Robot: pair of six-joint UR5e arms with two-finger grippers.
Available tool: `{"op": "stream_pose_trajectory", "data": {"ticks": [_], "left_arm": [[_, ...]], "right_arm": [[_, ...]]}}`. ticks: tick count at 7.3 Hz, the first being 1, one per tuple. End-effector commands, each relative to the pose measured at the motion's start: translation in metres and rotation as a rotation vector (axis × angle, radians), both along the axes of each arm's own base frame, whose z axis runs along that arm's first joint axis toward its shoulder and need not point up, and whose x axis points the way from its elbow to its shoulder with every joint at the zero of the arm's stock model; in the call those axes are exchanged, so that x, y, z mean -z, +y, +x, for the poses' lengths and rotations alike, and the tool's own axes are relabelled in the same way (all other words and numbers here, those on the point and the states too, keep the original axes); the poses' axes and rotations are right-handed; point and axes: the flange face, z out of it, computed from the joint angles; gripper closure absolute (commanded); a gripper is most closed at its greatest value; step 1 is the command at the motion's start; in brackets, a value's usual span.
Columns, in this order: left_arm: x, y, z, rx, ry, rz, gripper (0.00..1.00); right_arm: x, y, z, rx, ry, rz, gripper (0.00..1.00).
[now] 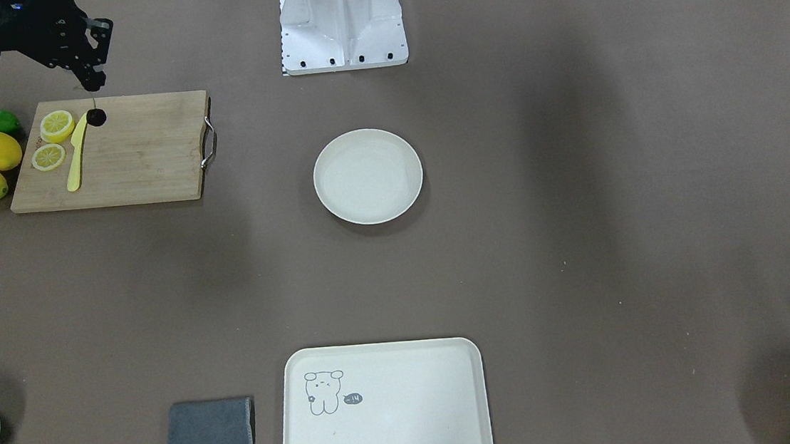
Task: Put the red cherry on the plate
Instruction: 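Grasp the cherry pair by the stem with the right gripper and lift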
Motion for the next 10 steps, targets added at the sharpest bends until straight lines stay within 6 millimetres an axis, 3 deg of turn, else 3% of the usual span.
{"op": "stream_pose_trajectory", "data": {"ticks": [1,3,5,6,8,10], "left_arm": [[-0.001,0.002,0.000,0.000,0.000,-0.001,0.02],[-0.003,0.004,0.000,-0.001,0.000,-0.003,0.02],[-0.002,0.006,-0.009,0.019,0.000,-0.002,0.02],[-0.001,0.007,-0.009,0.021,0.000,0.001,0.02],[-0.002,0.008,-0.009,0.018,0.000,0.002,0.02],[-0.001,0.009,-0.012,0.021,-0.001,0.006,0.02]], "right_arm": [[0.055,-0.024,0.025,0.017,0.010,-0.007,1.00],[0.088,-0.034,-0.006,0.045,0.002,0.005,1.00],[0.154,-0.062,-0.067,0.050,0.023,-0.008,1.00],[0.189,-0.066,-0.105,0.021,0.029,-0.028,1.00],[0.224,-0.043,-0.153,0.006,0.029,-0.044,1.00],[0.251,-0.019,-0.224,-0.017,0.083,-0.055,1.00]]}}
